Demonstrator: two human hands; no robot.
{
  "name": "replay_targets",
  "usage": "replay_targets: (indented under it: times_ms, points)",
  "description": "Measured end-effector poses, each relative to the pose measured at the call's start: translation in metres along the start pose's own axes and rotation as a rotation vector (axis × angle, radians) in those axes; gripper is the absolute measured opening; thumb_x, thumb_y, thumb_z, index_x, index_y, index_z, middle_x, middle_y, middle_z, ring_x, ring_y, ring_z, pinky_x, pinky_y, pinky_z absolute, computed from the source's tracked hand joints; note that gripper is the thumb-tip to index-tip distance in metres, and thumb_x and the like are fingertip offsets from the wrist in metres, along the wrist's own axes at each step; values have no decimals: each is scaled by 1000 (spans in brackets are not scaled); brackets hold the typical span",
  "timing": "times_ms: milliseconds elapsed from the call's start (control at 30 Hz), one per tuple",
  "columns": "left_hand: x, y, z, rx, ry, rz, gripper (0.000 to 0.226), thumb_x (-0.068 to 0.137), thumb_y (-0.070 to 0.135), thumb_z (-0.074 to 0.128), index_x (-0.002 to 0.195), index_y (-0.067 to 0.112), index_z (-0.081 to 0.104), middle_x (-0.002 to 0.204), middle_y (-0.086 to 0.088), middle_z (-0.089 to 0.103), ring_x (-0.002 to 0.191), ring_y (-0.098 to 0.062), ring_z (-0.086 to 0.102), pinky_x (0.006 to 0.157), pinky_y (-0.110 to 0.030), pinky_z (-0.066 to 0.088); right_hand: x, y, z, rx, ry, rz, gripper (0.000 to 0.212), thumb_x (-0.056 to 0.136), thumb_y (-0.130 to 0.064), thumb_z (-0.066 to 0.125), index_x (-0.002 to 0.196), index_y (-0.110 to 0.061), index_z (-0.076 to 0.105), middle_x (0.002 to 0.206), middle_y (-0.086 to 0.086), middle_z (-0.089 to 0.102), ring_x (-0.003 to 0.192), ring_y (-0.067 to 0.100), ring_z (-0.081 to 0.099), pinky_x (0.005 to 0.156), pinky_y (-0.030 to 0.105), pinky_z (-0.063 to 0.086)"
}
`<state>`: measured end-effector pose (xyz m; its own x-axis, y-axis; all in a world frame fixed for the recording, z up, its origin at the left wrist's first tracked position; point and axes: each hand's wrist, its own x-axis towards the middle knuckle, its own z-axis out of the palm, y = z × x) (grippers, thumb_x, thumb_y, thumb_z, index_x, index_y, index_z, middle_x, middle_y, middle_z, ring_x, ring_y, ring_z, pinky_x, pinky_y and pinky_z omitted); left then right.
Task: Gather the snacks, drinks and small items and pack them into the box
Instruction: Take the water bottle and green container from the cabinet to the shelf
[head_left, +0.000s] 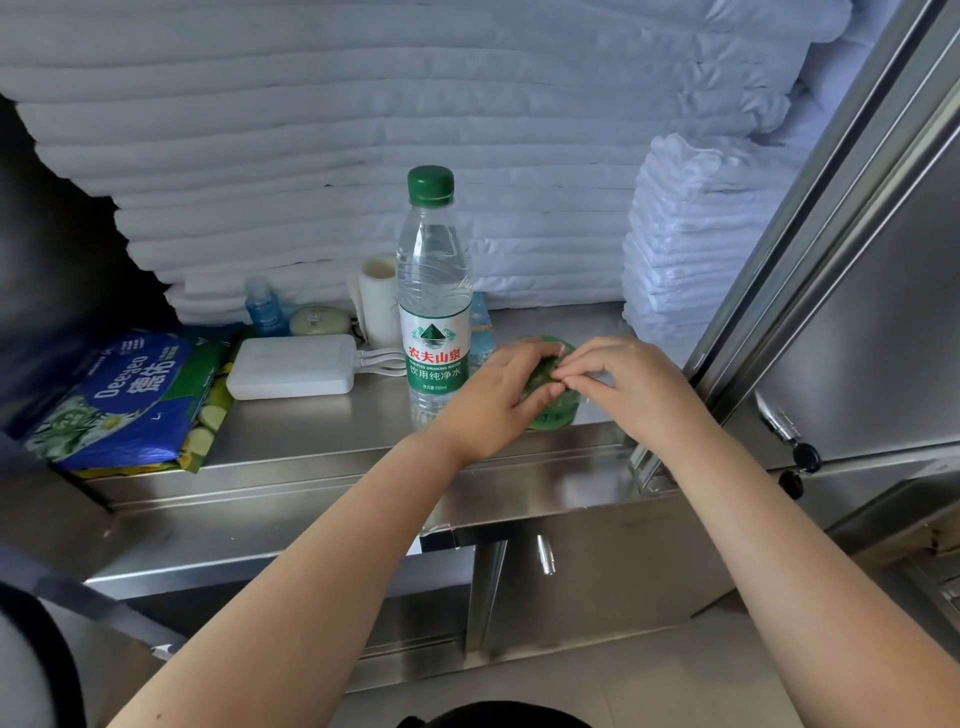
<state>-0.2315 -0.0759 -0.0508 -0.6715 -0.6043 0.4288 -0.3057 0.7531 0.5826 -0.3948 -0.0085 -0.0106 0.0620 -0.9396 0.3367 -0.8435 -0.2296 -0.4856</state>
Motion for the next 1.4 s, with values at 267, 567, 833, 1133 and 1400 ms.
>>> replay_targets:
  times_ms: [267, 567, 833, 1133, 1400]
  points:
    - [4, 3, 5, -187, 26, -165, 37, 96, 11, 43, 133, 15, 43, 131, -2, 49, 124, -11, 35, 101, -18, 24, -14, -1, 22, -217, 326, -138, 10, 76, -4, 74, 81, -12, 69, 83, -1, 59, 86, 15, 50, 77, 12, 34]
    - [11, -3, 13, -271, 89, -158, 47, 96, 0, 31, 141, 14, 31, 126, -3, 55, 122, -17, 43, 105, -30, 30, -42, 1, 41, -312, 291, -150, 30, 84, -11, 69, 113, -7, 67, 114, 3, 64, 105, 20, 59, 96, 25, 43]
    - [4, 8, 21, -180, 255, -135, 46, 98, 9, 39, 144, 10, 29, 148, -4, 34, 137, -10, 27, 112, -22, 21, -4, 1, 29, -225, 289, 53, 13, 83, -11, 69, 95, -12, 74, 94, 0, 69, 91, 21, 62, 79, 26, 45]
    - [-42, -8, 32, 584, -112, -155, 56, 101, 37, 26, 148, 7, 17, 156, -10, 17, 144, -22, 13, 115, -30, 0, 58, 20, 36, -142, 168, 135, 32, 92, 3, 46, 113, -6, 68, 116, 9, 64, 108, 26, 57, 92, 34, 42]
    - [-43, -12, 31, 700, -196, -116, 58, 101, 40, 20, 148, 6, 14, 156, -11, 14, 144, -23, 8, 115, -33, 0, 69, 26, 39, -194, 168, 114, 18, 85, -10, 65, 101, -7, 70, 107, 6, 66, 103, 24, 56, 81, 27, 38]
